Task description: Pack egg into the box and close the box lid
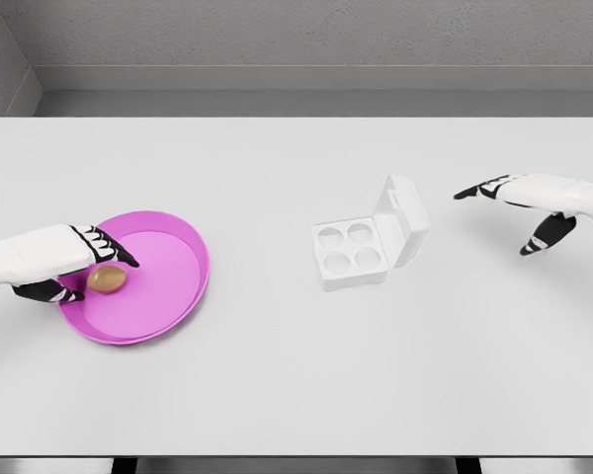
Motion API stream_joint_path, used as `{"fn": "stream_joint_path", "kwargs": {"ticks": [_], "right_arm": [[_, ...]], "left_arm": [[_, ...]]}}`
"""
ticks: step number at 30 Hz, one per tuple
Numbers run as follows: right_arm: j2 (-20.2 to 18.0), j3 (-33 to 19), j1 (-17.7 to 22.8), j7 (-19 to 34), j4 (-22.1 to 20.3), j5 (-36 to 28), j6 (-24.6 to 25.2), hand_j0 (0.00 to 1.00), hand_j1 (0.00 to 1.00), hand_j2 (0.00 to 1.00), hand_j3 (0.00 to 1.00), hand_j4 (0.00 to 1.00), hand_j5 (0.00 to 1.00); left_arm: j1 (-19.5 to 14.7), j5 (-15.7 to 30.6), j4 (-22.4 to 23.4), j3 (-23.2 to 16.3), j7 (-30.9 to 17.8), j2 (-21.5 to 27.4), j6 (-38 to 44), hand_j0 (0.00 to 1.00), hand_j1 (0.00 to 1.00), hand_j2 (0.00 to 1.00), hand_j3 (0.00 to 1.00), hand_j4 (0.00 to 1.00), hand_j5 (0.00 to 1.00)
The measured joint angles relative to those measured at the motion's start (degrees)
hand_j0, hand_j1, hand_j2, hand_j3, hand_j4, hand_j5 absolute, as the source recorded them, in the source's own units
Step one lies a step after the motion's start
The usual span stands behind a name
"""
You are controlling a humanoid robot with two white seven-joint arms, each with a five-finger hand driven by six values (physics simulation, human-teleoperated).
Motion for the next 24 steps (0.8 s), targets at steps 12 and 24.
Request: {"fn": "stream_joint_path", "kwargs": {"ticks": [12, 24], "right_arm": [[0.2, -0.1, 0.0, 0.0, 0.2, 0.0, -0.1, 1.0, 1.0, 1.0, 1.0, 1.0, 1.0], [-1.0, -0.1, 0.1, 0.0, 0.3, 0.0, -0.1, 1.0, 1.0, 1.0, 1.0, 1.0, 1.0]], "left_arm": [[-0.1, -0.1, 2.1, 0.0, 0.0, -1.8, 0.0, 0.83, 0.83, 0.83, 0.83, 0.83, 0.83], [-0.1, -0.1, 2.7, 0.0, 0.0, -3.1, 0.0, 0.83, 0.83, 0.83, 0.83, 0.83, 0.83]]}}
